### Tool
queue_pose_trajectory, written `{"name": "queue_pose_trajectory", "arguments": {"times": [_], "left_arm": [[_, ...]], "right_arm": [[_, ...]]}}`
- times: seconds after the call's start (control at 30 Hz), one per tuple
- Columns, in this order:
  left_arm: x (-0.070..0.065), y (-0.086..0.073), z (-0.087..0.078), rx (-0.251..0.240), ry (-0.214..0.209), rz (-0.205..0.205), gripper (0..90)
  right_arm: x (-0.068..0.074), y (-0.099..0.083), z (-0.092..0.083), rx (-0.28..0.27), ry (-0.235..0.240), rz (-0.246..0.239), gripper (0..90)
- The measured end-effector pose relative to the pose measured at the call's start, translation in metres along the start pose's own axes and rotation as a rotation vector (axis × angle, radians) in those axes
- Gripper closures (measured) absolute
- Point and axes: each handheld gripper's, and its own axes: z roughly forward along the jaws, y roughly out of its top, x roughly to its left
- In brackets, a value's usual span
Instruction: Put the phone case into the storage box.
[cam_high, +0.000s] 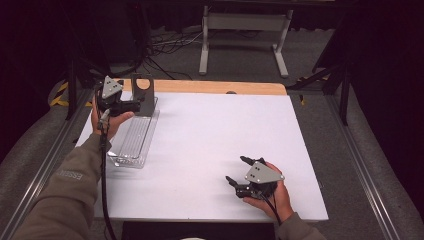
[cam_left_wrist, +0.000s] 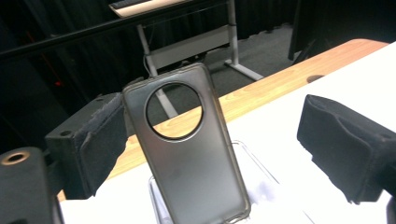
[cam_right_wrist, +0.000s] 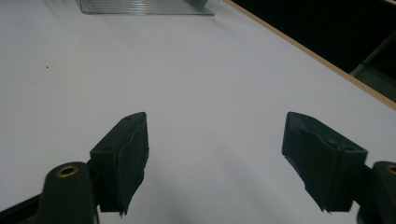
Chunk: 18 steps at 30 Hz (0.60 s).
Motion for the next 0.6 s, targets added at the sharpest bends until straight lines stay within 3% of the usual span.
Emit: {"name": "queue_pose_trajectory", "arguments": {"times": [0.6], "left_arm": [[-0.019,0.0,-0.022,-0.054,-0.047,0.04,5.9]], "right_arm": [[-0.002,0.003,-0.004,-0.028,-0.021,0.014,22.3]]}}
